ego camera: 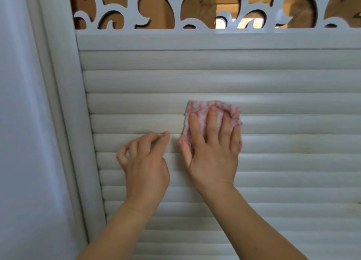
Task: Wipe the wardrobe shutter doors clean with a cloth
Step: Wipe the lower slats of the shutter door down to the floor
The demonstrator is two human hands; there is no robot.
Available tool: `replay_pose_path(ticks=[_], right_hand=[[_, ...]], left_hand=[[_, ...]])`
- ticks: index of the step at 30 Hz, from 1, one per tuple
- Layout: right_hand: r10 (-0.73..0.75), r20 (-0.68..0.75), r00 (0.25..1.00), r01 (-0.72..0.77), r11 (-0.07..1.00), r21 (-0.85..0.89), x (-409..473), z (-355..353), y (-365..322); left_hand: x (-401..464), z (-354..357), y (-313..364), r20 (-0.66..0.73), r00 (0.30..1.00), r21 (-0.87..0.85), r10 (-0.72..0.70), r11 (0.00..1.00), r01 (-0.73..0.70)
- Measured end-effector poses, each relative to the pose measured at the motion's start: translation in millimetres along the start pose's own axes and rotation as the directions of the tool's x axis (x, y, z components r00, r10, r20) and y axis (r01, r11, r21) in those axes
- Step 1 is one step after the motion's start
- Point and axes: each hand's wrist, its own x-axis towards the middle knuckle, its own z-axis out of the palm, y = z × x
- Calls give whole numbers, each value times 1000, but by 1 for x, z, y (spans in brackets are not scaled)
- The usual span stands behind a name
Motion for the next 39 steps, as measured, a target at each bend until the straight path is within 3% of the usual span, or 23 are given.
replay_pose_path(ticks=[4,8,13,17,23,28,32,35,37,39], right_hand=[[-82,-2,997,82,996,25,2,4,-13],[-136,-11,991,136,991,-1,2,4,20],[73,33,997,-72,997,-37,1,-1,64],[260,23,965,-261,964,55,15,-2,45],[-11,-9,1000,12,996,88,32,6,-26],[-150,-6,989,150,988,33,32,3,9],[82,15,997,-81,996,-38,33,-6,67],[249,54,967,-250,968,15,37,-8,77],[296,30,955,-298,953,57,43,-5,62],[243,6,970,-243,968,68,46,0,41]], left_hand=[[6,0,-4,-36,999,30,-19,999,20],[10,3,-9,-40,999,84,22,996,-19],[12,2,-14,-48,997,130,56,990,-49],[15,1,-18,-58,996,129,75,989,-67],[18,0,-20,-77,995,112,60,992,-51],[17,-1,-22,-68,995,140,72,988,-62],[17,-1,-20,-59,996,130,65,990,-57],[18,-2,-18,-58,997,120,53,992,-46],[19,-1,-18,-62,997,108,44,993,-37],[18,0,-19,-70,997,101,45,994,-38]])
